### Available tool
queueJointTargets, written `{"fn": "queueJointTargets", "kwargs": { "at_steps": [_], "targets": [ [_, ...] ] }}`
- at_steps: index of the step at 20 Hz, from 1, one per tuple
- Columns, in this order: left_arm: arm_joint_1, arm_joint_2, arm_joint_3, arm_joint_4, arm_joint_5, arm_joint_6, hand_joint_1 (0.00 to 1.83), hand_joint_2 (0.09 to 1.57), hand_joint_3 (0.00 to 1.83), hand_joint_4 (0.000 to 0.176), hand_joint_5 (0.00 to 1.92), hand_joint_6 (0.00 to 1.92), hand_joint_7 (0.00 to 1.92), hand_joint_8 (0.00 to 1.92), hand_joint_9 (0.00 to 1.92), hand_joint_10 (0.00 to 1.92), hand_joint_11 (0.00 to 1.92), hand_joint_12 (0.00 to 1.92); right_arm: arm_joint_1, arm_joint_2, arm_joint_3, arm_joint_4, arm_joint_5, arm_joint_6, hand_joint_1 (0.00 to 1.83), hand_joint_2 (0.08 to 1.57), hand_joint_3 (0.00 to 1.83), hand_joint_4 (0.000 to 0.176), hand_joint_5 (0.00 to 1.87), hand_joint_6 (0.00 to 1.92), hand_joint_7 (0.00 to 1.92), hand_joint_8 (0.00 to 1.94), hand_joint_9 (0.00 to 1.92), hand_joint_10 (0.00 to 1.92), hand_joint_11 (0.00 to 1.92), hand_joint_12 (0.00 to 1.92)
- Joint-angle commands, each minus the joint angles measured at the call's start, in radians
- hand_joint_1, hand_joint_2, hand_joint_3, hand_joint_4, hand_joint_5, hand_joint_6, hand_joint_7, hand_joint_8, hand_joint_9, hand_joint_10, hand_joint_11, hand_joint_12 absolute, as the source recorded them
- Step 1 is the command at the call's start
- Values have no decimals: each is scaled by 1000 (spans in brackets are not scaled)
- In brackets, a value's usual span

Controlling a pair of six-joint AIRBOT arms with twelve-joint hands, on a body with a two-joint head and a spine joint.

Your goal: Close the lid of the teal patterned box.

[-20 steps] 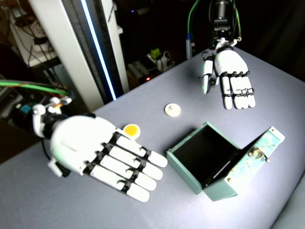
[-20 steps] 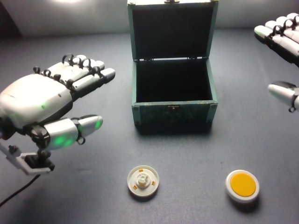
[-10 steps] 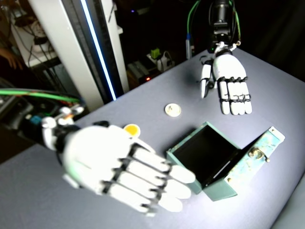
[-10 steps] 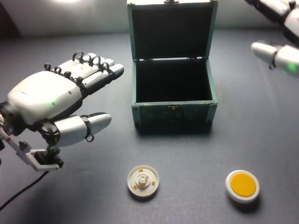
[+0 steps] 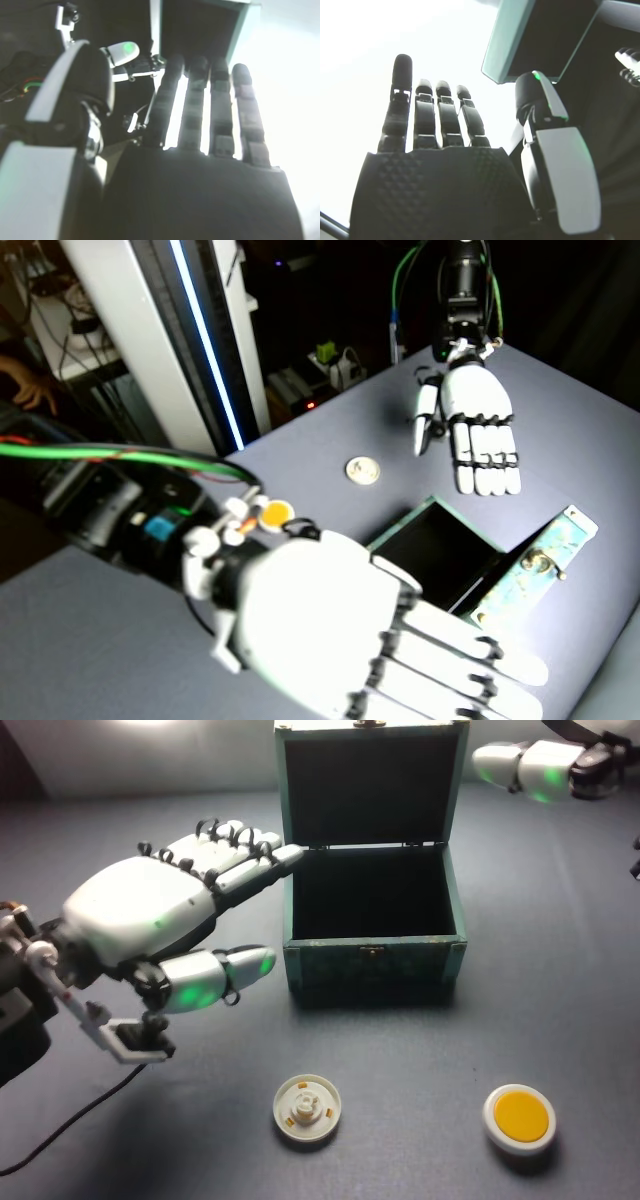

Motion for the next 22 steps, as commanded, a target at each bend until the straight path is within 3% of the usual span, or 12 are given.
{"fn": "queueJointTargets", "kwargs": {
  "at_steps": [1, 4, 5, 6, 7, 11, 13, 16, 17, 19, 21, 22],
  "targets": [
    [-10, -7, 2, 11, -109, -11, 96, 1450, 0, 32, 0, 0, 0, 0, 0, 0, 0, 0, 17, 0, 13, -4, 85, 3, 321, 1342, 2, 0, 0, 0, 0, 0, 3, 8, 0, 1275],
    [-24, -18, 7, 24, -104, -15, 5, 1454, 2, 31, 24, 9, 0, 0, 0, 0, 0, 0, 30, -24, 30, -4, 64, 3, 404, 1318, 0, 21, 0, 0, 0, 0, 0, 0, 0, 1106],
    [-26, -19, 8, 25, -104, -15, 5, 1462, 6, 33, 26, 10, 0, 0, 0, 0, 0, 0, 32, -32, 36, -4, 56, 3, 419, 1295, 0, 0, 0, 0, 2, 1, 104, 49, 0, 1316],
    [-28, -20, 9, 26, -104, -15, 3, 1463, 6, 37, 24, 9, 0, 0, 0, 0, 0, 0, 32, -42, 44, -4, 47, 3, 450, 1297, 0, 0, 0, 0, 1, 0, 128, 68, 0, 1401],
    [-29, -21, 11, 28, -102, -15, 4, 1465, 7, 44, 32, 12, 0, 0, 0, 0, 0, 0, 32, -51, 49, -4, 39, 3, 472, 1298, 0, 0, 0, 0, 0, 0, 117, 68, 0, 1416],
    [-30, -35, 20, 30, -94, -21, 89, 1465, 2, 18, 81, 28, 0, 0, 0, 0, 0, 0, 39, -71, 57, -19, 16, 3, 459, 1278, 0, 0, 0, 0, 56, 14, 113, 79, 0, 1306],
    [-30, -38, 23, 30, -93, -25, 45, 1470, 3, 22, 75, 21, 0, 0, 0, 0, 0, 0, 40, -75, 58, -31, 5, 3, 367, 1304, 5, 0, 106, 37, 210, 51, 230, 152, 0, 1508],
    [-30, -38, 23, 30, -89, -26, 95, 1473, 1, 20, 82, 19, 0, 0, 0, 0, 1, 0, 40, -75, 52, -38, 2, 3, 347, 1358, 1, 0, 325, 426, 483, 88, 143, 972, 0, 1764],
    [-31, -38, 24, 30, -85, -26, 82, 1479, 3, 16, 74, 15, 0, 0, 0, 0, 0, 0, 40, -75, 48, -39, 3, 3, 307, 1384, 0, 0, 358, 561, 587, 145, 238, 1087, 43, 1804],
    [-34, -43, 30, 26, -70, -26, 107, 1486, 4, 9, 71, 12, 0, 0, 0, 0, 0, 0, 40, -75, 38, -47, 4, 3, 300, 1395, 0, 0, 290, 862, 510, 441, 215, 1238, 12, 1911],
    [-36, -52, 39, 17, -58, -28, 181, 1475, 0, 20, 55, 5, 0, 0, 0, 0, 11, 8, 40, -75, 23, -58, 9, 3, 309, 1394, 0, 0, 281, 1050, 440, 688, 233, 1271, 53, 1897],
    [-38, -53, 44, 13, -56, -34, 191, 1471, 0, 44, 27, 0, 0, 0, 0, 0, 1, 1, 40, -75, 12, -63, 16, 3, 343, 1387, 0, 0, 188, 1213, 316, 956, 181, 1425, 51, 1916]
  ]
}}
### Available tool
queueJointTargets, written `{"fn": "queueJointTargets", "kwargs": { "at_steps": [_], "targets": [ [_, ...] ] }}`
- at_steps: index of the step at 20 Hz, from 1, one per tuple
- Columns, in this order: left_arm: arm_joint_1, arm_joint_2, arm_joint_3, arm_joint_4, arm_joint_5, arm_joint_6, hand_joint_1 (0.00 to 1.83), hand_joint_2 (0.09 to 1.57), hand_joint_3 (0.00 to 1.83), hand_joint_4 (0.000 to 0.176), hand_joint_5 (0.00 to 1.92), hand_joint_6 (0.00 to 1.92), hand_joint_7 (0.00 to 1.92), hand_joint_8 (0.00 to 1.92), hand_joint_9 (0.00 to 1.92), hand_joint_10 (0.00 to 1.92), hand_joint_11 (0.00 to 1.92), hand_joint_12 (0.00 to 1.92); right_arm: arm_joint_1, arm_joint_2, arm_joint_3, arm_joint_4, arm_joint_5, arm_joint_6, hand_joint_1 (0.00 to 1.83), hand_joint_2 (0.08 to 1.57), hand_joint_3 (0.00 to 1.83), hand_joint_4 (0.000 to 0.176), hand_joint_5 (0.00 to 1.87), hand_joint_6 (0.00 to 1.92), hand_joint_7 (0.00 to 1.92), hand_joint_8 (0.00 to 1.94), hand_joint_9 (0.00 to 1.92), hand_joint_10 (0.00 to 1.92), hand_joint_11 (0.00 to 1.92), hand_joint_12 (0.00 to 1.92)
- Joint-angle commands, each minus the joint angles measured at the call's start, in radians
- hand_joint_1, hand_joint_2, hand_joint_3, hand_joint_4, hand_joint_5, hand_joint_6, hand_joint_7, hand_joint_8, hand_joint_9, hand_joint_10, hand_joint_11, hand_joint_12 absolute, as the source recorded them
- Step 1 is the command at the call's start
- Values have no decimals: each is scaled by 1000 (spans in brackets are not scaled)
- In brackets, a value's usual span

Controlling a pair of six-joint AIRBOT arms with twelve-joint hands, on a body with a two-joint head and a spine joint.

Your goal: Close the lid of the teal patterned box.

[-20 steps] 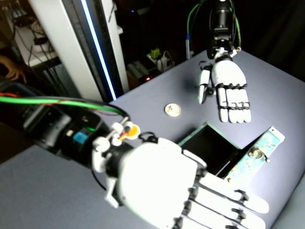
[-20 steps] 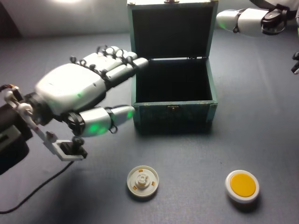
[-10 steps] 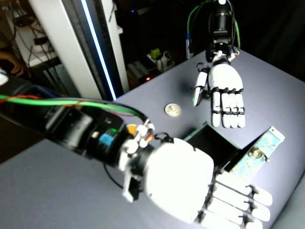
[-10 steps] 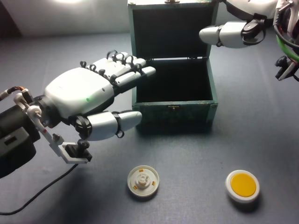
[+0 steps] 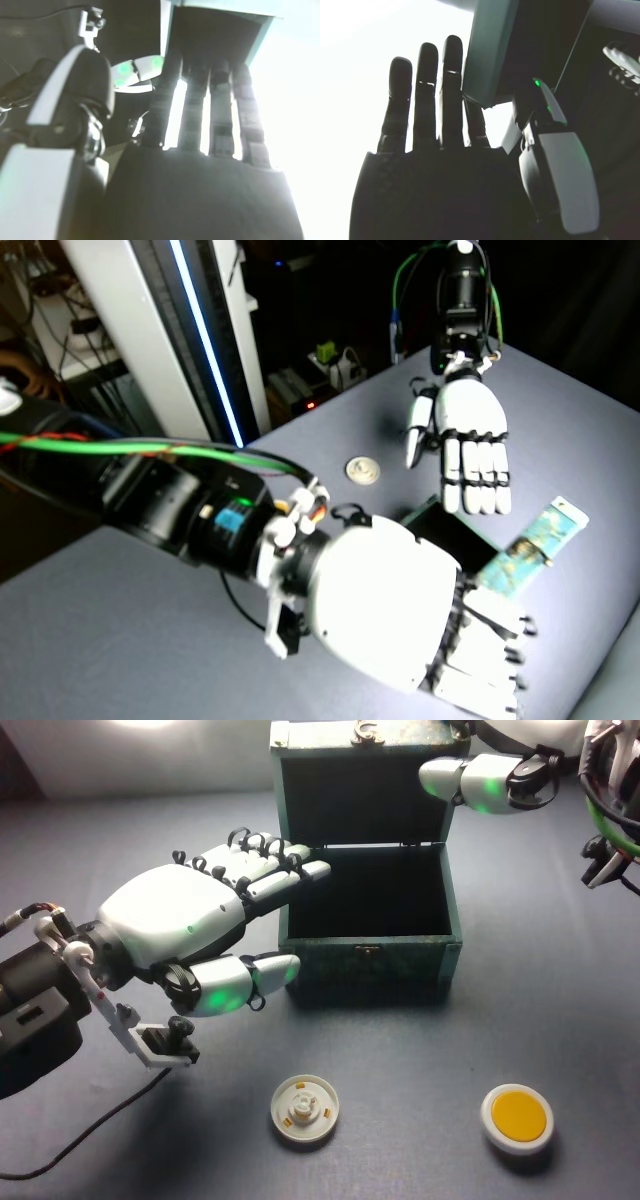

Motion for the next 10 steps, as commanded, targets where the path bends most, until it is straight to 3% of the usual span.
{"fn": "queueJointTargets", "kwargs": {
  "at_steps": [1, 3, 4, 5, 7, 8, 9, 10],
  "targets": [
    [-15, 2, 4, -13, -116, -5, 187, 1461, 0, 56, 5, 0, 0, 0, 0, 0, 0, 0, 12, 2, -14, -16, 94, 2, 341, 1389, 0, 0, 90, 1121, 262, 976, 188, 1391, 35, 1887],
    [-25, 5, 3, -12, -121, -5, 190, 1459, 0, 50, 0, 0, 0, 0, 0, 0, 0, 0, 12, 16, -35, -16, 115, 3, 362, 1386, 0, 0, 129, 1063, 244, 937, 175, 1341, 28, 1837],
    [-26, 5, 3, -13, -122, -5, 200, 1447, 0, 52, 0, 0, 0, 0, 0, 0, 0, 0, 12, 21, -42, -16, 119, 3, 363, 1398, 2, 0, 152, 1132, 231, 972, 151, 1356, 22, 1821],
    [-24, 4, 4, -17, -121, -5, 211, 1431, 0, 66, 0, 0, 0, 0, 0, 0, 0, 0, 10, 27, -51, -16, 124, 3, 346, 1401, 1, 0, 136, 1033, 212, 896, 126, 1289, 4, 1769],
    [-18, -2, 7, -28, -111, -5, 183, 1432, 0, 74, 0, 0, 0, 0, 0, 0, 0, 0, 0, 36, -70, -19, 138, 3, 343, 1402, 1, 0, 172, 914, 274, 730, 161, 1202, 12, 1759],
    [-12, -7, 9, -34, -109, -8, 183, 1435, 0, 68, 0, 0, 0, 0, 0, 0, 0, 0, -7, 41, -79, -23, 145, 3, 341, 1389, 0, 0, 175, 907, 292, 708, 170, 1219, 29, 1797],
    [-7, -9, 9, -41, -111, -10, 189, 1448, 1, 44, 0, 0, 0, 0, 0, 0, 15, 7, -11, 46, -85, -25, 149, 3, 307, 1392, 0, 0, 193, 949, 326, 690, 180, 1216, 32, 1812],
    [7, -11, 9, -51, -122, -18, 164, 1455, 3, 41, 0, 0, 0, 0, 0, 0, 11, 8, -20, 58, -102, -30, 159, 3, 275, 1392, 0, 0, 184, 878, 287, 498, 104, 1061, 6, 1731]
  ]
}}
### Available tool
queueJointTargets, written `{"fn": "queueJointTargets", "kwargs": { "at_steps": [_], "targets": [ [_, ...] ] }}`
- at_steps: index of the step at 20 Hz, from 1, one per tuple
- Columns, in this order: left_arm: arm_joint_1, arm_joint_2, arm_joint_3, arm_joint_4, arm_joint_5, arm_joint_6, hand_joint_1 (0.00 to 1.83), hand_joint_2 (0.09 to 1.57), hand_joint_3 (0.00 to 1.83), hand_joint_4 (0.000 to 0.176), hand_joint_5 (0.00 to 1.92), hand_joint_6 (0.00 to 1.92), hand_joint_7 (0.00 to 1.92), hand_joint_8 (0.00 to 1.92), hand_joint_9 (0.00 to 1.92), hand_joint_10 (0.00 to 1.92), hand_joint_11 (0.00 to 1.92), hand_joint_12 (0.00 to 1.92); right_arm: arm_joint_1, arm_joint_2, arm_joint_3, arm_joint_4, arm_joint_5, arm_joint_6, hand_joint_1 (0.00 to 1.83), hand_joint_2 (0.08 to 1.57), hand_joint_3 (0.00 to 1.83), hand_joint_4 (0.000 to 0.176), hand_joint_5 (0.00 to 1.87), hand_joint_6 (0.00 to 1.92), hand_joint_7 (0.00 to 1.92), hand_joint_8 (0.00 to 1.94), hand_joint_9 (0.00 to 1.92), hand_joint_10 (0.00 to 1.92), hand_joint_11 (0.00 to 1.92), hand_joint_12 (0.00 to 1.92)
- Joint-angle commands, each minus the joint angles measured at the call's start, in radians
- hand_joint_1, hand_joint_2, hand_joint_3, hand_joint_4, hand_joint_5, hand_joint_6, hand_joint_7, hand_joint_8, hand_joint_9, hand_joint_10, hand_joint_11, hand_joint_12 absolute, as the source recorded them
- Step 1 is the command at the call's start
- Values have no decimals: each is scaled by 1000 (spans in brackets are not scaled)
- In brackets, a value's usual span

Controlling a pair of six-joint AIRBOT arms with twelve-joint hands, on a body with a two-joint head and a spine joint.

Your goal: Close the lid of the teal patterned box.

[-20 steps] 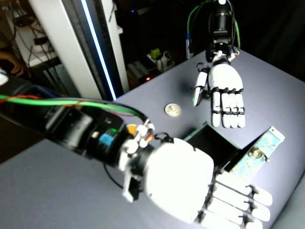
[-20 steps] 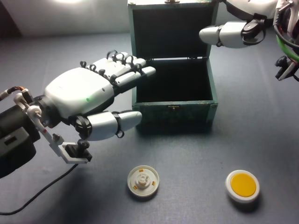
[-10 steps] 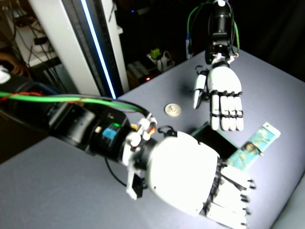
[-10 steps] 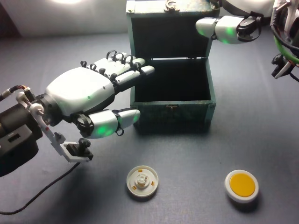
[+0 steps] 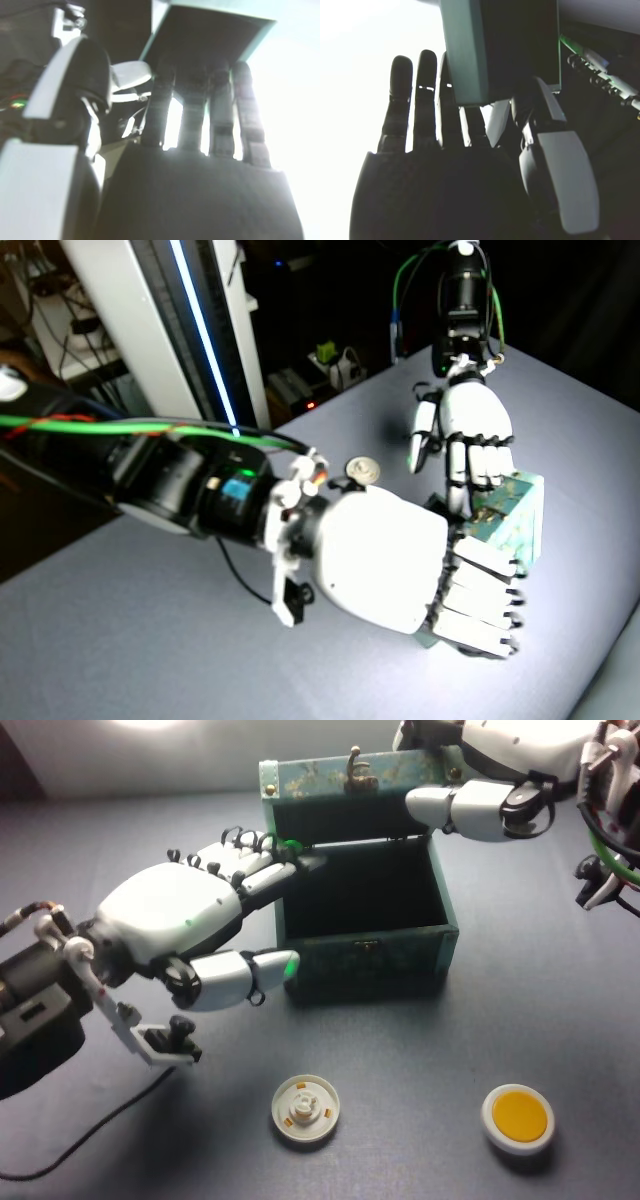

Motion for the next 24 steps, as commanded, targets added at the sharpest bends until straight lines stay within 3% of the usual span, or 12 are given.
{"fn": "queueJointTargets", "kwargs": {
  "at_steps": [1, 3, 5, 8, 9, 10, 12, 15, 16, 19, 21, 24],
  "targets": [
    [1, -2, 2, -8, -126, -12, 152, 1457, 4, 17, 0, 0, 0, 0, 0, 0, 1, 1, 1, 16, -11, -13, 139, 3, 277, 1385, 0, 0, 214, 781, 328, 372, 106, 1008, 0, 1718],
    [25, 0, -8, -26, -144, -16, 158, 1459, 3, 0, 0, 0, 0, 0, 0, 0, 0, 0, -22, 40, -42, -18, 165, 4, 257, 1393, 0, 0, 229, 839, 403, 385, 163, 1116, 0, 1782],
    [53, 6, -21, -42, -167, -17, 182, 1457, 1, 19, 0, 0, 0, 0, 0, 0, 0, 0, -53, 58, -65, -29, 192, 27, 265, 1404, 1, 0, 244, 986, 440, 618, 236, 1234, 50, 1846],
    [87, 17, -42, -48, -194, -25, 213, 1423, 0, 46, 12, 4, 0, 0, 0, 0, 28, 21, -99, 77, -84, -58, 235, 101, 204, 1382, 0, 0, 239, 493, 304, 127, 47, 618, 0, 1400],
    [98, 21, -51, -46, -200, -26, 214, 1420, 3, 53, 10, 4, 0, 0, 0, 0, 5, 236, -113, 87, -97, -70, 250, 121, 210, 1393, 0, 0, 253, 454, 303, 68, 44, 560, 0, 1346],
    [103, 22, -56, -43, -203, -27, 266, 1434, 3, 38, 22, 7, 0, 0, 0, 0, 0, 495, -121, 94, -109, -76, 260, 124, 190, 1399, 1, 0, 259, 457, 344, 55, 77, 583, 0, 1381],
    [120, 28, -70, -37, -218, -34, 287, 1456, 4, 34, 36, 8, 0, 0, 0, 0, 0, 715, -141, 116, -141, -87, 286, 124, 178, 1407, 1, 0, 233, 540, 404, 50, 80, 776, 0, 1549],
    [149, 48, -95, -28, -237, -38, 205, 1498, 14, 0, 3, 0, 0, 0, 0, 0, 0, 634, -170, 135, -171, -90, 312, 125, 203, 1416, 0, 0, 162, 704, 451, 54, 80, 961, 0, 1676],
    [162, 60, -108, -24, -247, -38, 119, 1544, 7, 12, 5, 1, 0, 0, 0, 0, 0, 253, -183, 139, -180, -90, 320, 127, 163, 1412, 0, 0, 178, 707, 534, 89, 201, 1041, 7, 1813],
    [186, 92, -139, -8, -288, -41, 183, 1528, 0, 11, 29, 8, 0, 0, 0, 0, 0, 375, -207, 151, -195, -91, 333, 141, 140, 1396, 0, 0, 196, 657, 512, 65, 202, 933, 12, 1760],
    [194, 120, -163, 5, -342, -40, 44, 1528, 1, 45, 27, 4, 0, 0, 0, 0, 0, 502, -219, 171, -214, -91, 359, 141, 107, 1394, 0, 0, 197, 628, 471, 40, 132, 866, 0, 1684],
    [206, 166, -200, 9, -428, -14, 0, 1515, 0, 31, 36, 10, 0, 0, 0, 0, 0, 294, -244, 212, -249, -91, 412, 142, 26, 1389, 0, 0, 168, 679, 529, 77, 151, 1157, 0, 1897]
  ]
}}
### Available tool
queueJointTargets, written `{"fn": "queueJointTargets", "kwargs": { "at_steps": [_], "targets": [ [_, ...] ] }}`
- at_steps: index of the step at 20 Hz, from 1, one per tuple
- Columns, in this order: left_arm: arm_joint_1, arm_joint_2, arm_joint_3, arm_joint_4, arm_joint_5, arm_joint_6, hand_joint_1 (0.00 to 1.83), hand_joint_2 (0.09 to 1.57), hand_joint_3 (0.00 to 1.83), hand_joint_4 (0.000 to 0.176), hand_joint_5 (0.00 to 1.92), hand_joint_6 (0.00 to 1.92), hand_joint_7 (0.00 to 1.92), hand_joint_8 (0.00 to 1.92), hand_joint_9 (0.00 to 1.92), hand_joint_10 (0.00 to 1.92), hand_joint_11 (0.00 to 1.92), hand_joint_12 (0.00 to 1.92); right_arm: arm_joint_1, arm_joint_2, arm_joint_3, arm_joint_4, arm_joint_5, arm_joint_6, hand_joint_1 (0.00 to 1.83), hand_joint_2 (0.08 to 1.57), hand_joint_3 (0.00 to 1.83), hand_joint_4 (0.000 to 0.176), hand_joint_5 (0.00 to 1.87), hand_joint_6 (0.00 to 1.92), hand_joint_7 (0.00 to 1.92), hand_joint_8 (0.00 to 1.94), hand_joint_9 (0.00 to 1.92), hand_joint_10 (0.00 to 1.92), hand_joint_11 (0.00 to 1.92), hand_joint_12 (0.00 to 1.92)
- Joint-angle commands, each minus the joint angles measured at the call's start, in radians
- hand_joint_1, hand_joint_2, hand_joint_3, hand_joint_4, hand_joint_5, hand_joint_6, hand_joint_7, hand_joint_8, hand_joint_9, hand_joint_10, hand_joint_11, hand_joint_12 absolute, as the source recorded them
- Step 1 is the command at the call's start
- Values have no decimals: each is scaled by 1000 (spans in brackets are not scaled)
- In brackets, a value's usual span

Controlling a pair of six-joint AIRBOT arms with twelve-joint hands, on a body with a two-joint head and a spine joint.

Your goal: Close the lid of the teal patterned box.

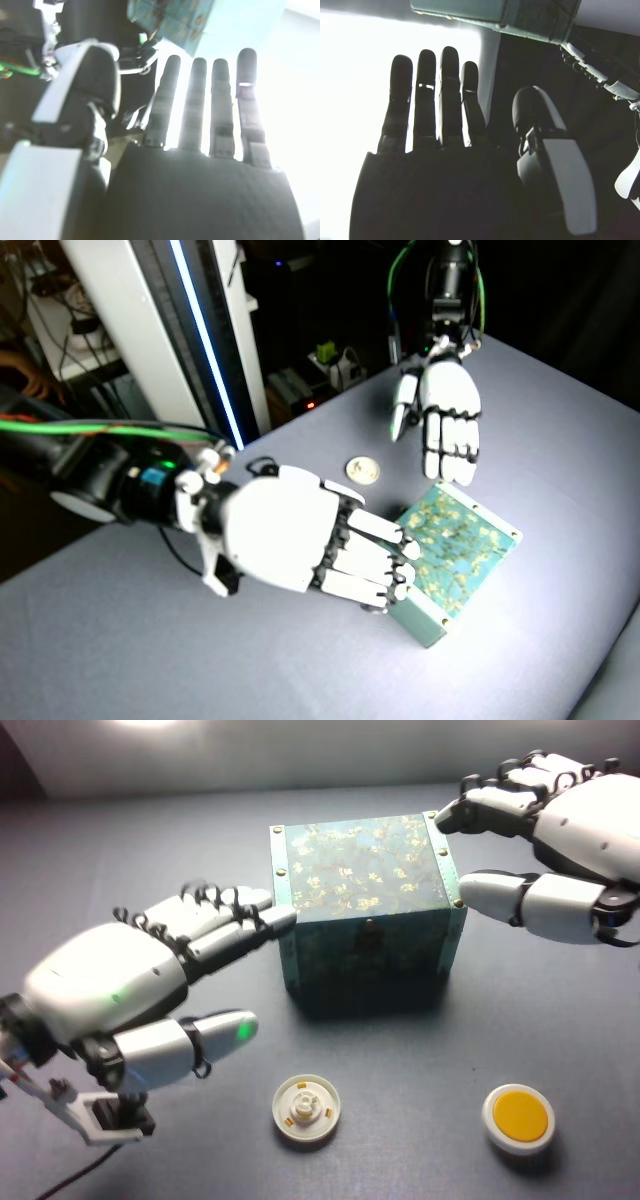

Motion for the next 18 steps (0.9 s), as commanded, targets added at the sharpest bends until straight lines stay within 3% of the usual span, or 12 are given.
{"fn": "queueJointTargets", "kwargs": {
  "at_steps": [1, 3, 4, 6, 8, 9, 10, 12, 13, 15, 17, 18],
  "targets": [
    [3, 15, -6, -14, -159, 11, 0, 1495, 0, 40, 47, 10, 0, 0, 3, 1, 0, 330, 0, 21, -9, -2, 158, 6, 79, 1385, 0, 0, 121, 741, 480, 75, 75, 1160, 0, 1856],
    [5, 29, -12, -33, -188, 30, 0, 1461, 0, 72, 5, 0, 0, 0, 0, 0, 0, 304, -22, 53, -34, -2, 211, 6, 123, 1415, 2, 0, 72, 867, 399, 200, 2, 1219, 0, 1879],
    [7, 33, -12, -48, -201, 38, 0, 1477, 0, 48, 0, 0, 0, 0, 0, 0, 0, 23, -40, 75, -50, -2, 243, 6, 172, 1440, 2, 0, 62, 858, 297, 490, 14, 1210, 0, 1868],
    [17, 43, -17, -78, -241, 58, 0, 1486, 4, 37, 0, 0, 0, 0, 0, 0, 0, 4, -89, 124, -89, 5, 321, 6, 182, 1443, 2, 0, 55, 805, 262, 505, 8, 1153, 0, 1804],
    [37, 62, -33, -116, -287, 88, 100, 1459, 0, 13, 0, 0, 0, 0, 0, 0, 0, 0, -129, 167, -126, 7, 393, 6, 173, 1460, 5, 0, 1, 771, 102, 432, 0, 903, 0, 1702],
    [56, 72, -40, -141, -323, 98, 220, 1444, 0, 46, 0, 0, 0, 0, 0, 0, 0, 0, -161, 194, -150, 3, 432, 6, 160, 1451, 1, 0, 0, 726, 124, 384, 0, 917, 0, 1705],
    [64, 74, -42, -153, -341, 101, 186, 1417, 0, 61, 0, 0, 0, 0, 0, 0, 0, 0, -183, 208, -163, 3, 457, 6, 133, 1440, 0, 0, 0, 611, 124, 365, 0, 913, 0, 1678],
    [74, 82, -49, -172, -374, 114, 85, 1356, 0, 124, 0, 0, 0, 0, 0, 0, 0, 0, -239, 239, -195, 20, 543, 6, 132, 1426, 0, 0, 0, 257, 56, 185, 0, 619, 0, 1387],
    [78, 85, -52, -177, -387, 119, 235, 1366, 0, 96, 0, 0, 0, 0, 0, 0, 0, 0, -266, 252, -208, 35, 589, 6, 203, 1476, 9, 0, 0, 51, 14, 78, 0, 327, 0, 1085],
    [96, 96, -64, -197, -421, 133, 330, 1344, 0, 96, 0, 0, 0, 0, 0, 0, 0, 0, -331, 279, -234, 63, 689, 6, 194, 1451, 0, 0, 0, 1, 0, 9, 0, 225, 0, 1009],
    [119, 106, -75, -222, -469, 143, 392, 1377, 0, 137, 0, 0, 0, 0, 0, 0, 0, 0, -369, 296, -252, 81, 758, 6, 204, 1471, 4, 0, 0, 0, 0, 0, 0, 64, 0, 1003],
    [132, 113, -78, -235, -499, 143, 351, 1370, 0, 98, 0, 0, 0, 0, 0, 0, 0, 0, -383, 301, -261, 88, 795, 6, 171, 1462, 0, 0, 0, 0, 0, 0, 0, 30, 0, 1009]
  ]
}}
